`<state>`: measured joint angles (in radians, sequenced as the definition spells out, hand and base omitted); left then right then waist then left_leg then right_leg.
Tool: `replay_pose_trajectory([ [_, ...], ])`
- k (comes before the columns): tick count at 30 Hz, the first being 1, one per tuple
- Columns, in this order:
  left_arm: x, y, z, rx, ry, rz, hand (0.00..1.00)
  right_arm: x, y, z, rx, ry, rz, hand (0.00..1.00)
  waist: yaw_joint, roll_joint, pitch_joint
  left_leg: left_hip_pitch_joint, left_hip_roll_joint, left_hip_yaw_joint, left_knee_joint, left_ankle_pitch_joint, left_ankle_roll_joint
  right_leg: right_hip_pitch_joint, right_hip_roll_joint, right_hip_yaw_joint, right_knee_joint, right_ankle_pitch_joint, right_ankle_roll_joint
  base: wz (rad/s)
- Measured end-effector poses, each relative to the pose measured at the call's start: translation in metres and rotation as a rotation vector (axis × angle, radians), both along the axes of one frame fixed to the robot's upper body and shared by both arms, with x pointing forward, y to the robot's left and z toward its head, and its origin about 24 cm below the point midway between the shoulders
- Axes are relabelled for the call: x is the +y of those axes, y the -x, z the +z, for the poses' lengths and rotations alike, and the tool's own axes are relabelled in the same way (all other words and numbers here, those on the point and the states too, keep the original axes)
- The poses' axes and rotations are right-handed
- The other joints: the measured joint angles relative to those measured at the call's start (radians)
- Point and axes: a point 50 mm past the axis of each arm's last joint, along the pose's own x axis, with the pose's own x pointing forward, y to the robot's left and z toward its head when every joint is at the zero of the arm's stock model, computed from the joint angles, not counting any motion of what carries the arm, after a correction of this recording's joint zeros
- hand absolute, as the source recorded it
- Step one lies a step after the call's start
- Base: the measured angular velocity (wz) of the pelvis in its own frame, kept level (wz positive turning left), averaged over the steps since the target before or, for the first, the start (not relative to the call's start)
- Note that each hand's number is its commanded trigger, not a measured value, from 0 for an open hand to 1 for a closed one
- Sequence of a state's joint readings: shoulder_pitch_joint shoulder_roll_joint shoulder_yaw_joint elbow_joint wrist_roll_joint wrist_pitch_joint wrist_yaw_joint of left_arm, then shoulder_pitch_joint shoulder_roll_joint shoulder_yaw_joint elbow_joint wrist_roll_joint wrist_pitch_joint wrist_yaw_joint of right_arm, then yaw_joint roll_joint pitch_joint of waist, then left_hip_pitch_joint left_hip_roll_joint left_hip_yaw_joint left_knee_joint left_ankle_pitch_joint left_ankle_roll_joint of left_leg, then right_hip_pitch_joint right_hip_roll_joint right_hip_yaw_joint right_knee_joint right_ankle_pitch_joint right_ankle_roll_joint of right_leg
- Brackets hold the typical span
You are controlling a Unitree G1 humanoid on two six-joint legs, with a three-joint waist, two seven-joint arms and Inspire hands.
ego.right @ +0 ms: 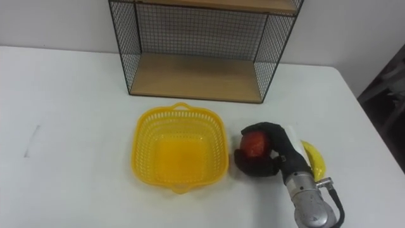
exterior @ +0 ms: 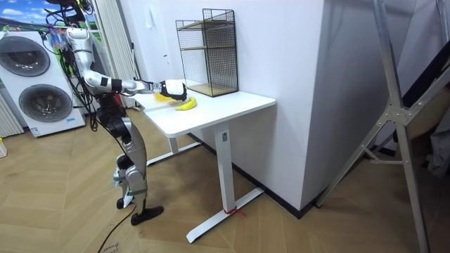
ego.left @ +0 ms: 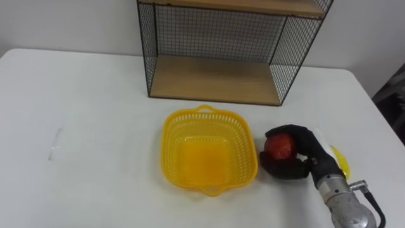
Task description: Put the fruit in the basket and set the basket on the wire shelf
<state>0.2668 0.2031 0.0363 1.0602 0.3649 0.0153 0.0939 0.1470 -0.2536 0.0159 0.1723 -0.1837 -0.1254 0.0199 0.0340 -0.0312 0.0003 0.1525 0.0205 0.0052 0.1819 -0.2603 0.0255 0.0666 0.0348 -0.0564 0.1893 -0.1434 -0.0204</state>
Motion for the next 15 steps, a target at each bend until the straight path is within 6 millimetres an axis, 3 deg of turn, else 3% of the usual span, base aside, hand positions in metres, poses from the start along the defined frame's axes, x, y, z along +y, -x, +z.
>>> replay_pose_trajectory([
  [9, -0.005, 0.009, -0.003, 0.031, 0.023, 0.010, 0.00, 0.006, -0.014, 0.054, -0.255, -0.220, -0.036, 1.00, -0.003, 0.001, 0.0014, 0.001, 0.000, -0.001, 0.001, 0.000, 0.000, 0.001, 0.000, 0.001, -0.002, 0.000, 0.000, 0.00],
  [15, -0.005, 0.007, -0.003, 0.028, 0.022, 0.007, 0.00, 0.008, -0.020, 0.076, -0.350, -0.247, -0.019, 1.00, -0.004, 0.000, 0.0026, -0.004, 0.000, 0.000, 0.001, 0.000, 0.000, -0.005, 0.000, 0.001, -0.002, 0.000, 0.000, 0.00],
])
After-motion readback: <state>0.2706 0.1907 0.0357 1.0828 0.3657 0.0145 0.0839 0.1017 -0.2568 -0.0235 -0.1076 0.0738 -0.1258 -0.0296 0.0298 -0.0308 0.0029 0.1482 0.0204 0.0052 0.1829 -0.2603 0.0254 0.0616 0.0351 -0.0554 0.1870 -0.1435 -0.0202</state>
